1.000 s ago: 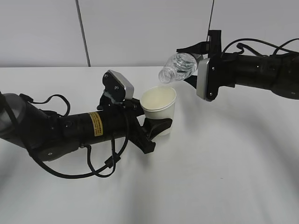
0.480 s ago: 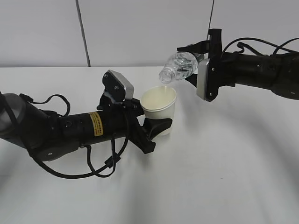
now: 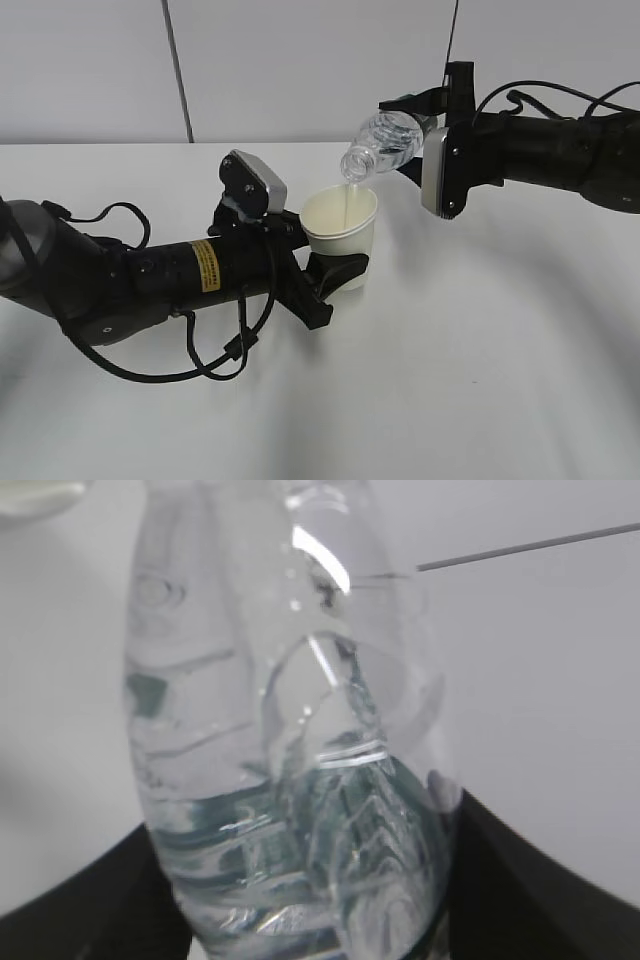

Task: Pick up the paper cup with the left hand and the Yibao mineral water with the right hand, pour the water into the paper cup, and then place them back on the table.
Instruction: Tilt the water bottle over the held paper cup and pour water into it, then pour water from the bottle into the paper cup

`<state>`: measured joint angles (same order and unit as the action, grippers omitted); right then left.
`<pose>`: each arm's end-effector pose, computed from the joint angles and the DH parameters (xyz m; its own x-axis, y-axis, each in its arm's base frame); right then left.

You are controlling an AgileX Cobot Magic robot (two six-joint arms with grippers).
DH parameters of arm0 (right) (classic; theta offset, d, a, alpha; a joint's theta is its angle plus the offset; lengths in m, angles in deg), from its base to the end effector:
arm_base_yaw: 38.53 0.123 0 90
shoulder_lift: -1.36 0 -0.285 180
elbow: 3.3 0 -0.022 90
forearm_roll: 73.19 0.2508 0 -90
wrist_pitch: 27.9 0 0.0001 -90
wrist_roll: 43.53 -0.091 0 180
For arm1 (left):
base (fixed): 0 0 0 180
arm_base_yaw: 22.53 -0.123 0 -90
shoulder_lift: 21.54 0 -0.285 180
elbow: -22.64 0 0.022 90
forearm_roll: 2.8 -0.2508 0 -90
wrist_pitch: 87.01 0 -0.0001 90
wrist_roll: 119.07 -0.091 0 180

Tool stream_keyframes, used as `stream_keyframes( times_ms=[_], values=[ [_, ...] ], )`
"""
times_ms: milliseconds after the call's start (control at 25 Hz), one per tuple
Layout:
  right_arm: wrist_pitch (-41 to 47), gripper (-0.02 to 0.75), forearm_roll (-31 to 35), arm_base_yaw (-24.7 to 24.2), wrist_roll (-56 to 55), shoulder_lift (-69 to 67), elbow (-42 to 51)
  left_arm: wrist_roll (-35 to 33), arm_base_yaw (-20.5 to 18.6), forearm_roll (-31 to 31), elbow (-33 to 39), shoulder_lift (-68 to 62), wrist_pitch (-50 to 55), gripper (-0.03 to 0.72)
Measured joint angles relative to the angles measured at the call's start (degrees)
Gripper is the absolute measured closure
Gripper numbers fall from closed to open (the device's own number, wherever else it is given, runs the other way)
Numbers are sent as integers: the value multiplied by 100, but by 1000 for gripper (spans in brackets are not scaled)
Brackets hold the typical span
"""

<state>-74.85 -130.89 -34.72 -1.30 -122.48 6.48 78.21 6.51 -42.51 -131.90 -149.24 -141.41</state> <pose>0.4203 0.0843 0.1854 0.6482 -0.7450 -0.1575 -0.2453 -0.0085 -0.9694 0.3109 -0.2267 0.1130 -0.1137 0.2079 -0.9715 0.8777 0.4792 -0.0001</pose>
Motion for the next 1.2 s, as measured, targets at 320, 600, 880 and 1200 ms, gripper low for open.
stream_keyframes(
  times_ms=[320, 600, 880, 1200],
  values=[
    [0, 265, 0, 0, 68, 0, 0, 0, 0, 0, 0, 0, 0, 278],
    [0, 265, 2, 0, 93, 0, 0, 0, 18, 0, 0, 0, 0, 279],
    [0, 265, 12, 0, 212, 0, 0, 0, 56, 0, 0, 0, 46, 279],
    [0, 265, 38, 0, 287, 0, 0, 0, 56, 0, 0, 0, 45, 279]
  ],
)
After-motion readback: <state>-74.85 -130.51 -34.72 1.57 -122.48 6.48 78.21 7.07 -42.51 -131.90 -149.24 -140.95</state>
